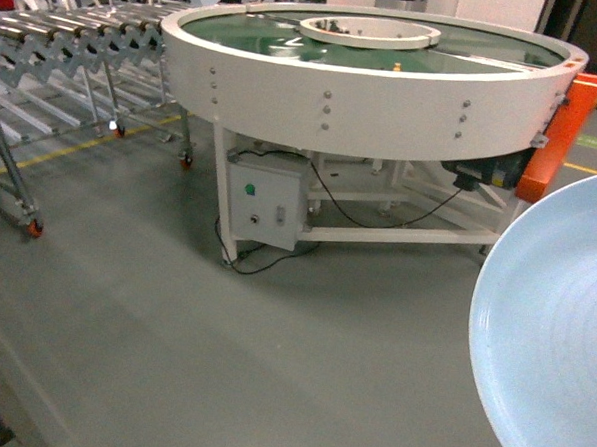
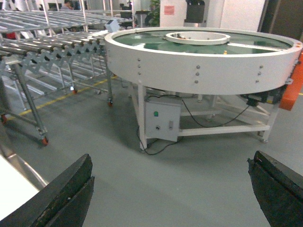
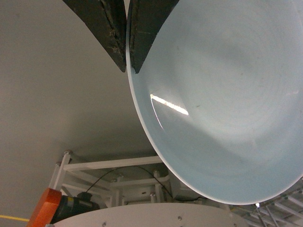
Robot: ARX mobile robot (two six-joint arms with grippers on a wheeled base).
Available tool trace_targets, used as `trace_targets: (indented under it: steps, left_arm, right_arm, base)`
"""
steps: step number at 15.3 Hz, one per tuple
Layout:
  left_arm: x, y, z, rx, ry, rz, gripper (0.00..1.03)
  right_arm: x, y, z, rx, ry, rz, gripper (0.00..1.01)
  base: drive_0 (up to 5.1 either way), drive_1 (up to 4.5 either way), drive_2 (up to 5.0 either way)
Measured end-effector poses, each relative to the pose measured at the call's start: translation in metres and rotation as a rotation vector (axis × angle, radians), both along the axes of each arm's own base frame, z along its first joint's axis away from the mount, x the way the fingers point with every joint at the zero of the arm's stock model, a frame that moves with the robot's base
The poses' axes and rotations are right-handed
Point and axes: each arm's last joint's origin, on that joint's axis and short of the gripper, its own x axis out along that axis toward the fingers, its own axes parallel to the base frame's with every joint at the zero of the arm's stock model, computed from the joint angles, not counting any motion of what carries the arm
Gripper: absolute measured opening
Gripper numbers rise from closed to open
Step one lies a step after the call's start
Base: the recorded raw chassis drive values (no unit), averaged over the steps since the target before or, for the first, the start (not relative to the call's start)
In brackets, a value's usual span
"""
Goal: Place blue tray on left shelf second layer neatly
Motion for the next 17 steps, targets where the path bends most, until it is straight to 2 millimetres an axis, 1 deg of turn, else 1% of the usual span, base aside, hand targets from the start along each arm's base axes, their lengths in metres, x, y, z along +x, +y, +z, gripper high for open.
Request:
trace_targets:
  steps: [12, 17]
  left_arm:
    - [0.0, 0.0, 0.0, 0.0, 0.0, -0.001, 0.98]
    - [0.0, 0.0, 0.0, 0.0, 0.0, -0.002, 0.98]
  right_arm:
    - [0.0, 0.0, 0.0001, 0.0, -0.001, -0.001, 0.02]
    - [0.0, -0.0001, 0.0001, -0.001, -0.001, -0.004, 0.02]
  base:
    - [3.3, -2.61, -5.1]
    - [-1.4, -1.43, -1.4]
